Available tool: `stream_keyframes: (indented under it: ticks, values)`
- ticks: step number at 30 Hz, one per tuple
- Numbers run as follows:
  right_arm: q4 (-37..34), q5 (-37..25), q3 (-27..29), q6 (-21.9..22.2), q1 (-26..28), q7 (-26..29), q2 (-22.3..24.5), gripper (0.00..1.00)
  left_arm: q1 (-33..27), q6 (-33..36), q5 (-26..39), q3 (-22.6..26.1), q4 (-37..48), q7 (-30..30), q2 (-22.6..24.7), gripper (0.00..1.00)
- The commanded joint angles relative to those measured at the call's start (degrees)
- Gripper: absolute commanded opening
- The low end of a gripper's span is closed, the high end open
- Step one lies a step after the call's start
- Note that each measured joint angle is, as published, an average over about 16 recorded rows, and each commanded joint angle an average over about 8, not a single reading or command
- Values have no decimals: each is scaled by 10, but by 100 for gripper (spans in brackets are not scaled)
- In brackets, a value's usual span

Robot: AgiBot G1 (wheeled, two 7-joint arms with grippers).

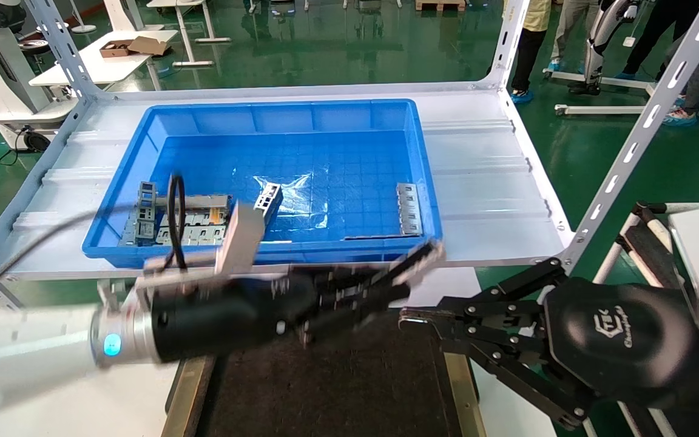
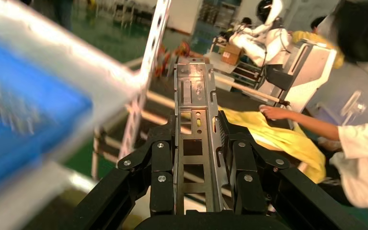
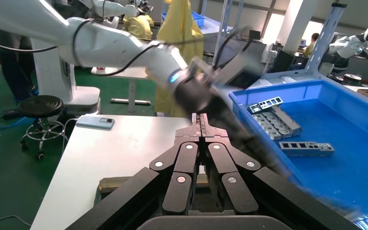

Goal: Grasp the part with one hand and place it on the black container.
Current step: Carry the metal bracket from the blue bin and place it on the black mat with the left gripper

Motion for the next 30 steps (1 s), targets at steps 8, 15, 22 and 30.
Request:
stream_keyframes:
  ticks: [8,15,22,30]
  values:
    - [0,0,0,0,0,0,0,0,179,-195,9,13,-158,-47,-66,0]
    - [0,0,0,0,0,0,0,0,253,-366,40,34,-194,-68,-50,0]
    - [0,0,0,0,0,0,0,0,264,-489,45,48,-166,-94,15,0]
    - [0,0,0,0,0,0,0,0,251,-598,40,65,-109,-116,104,0]
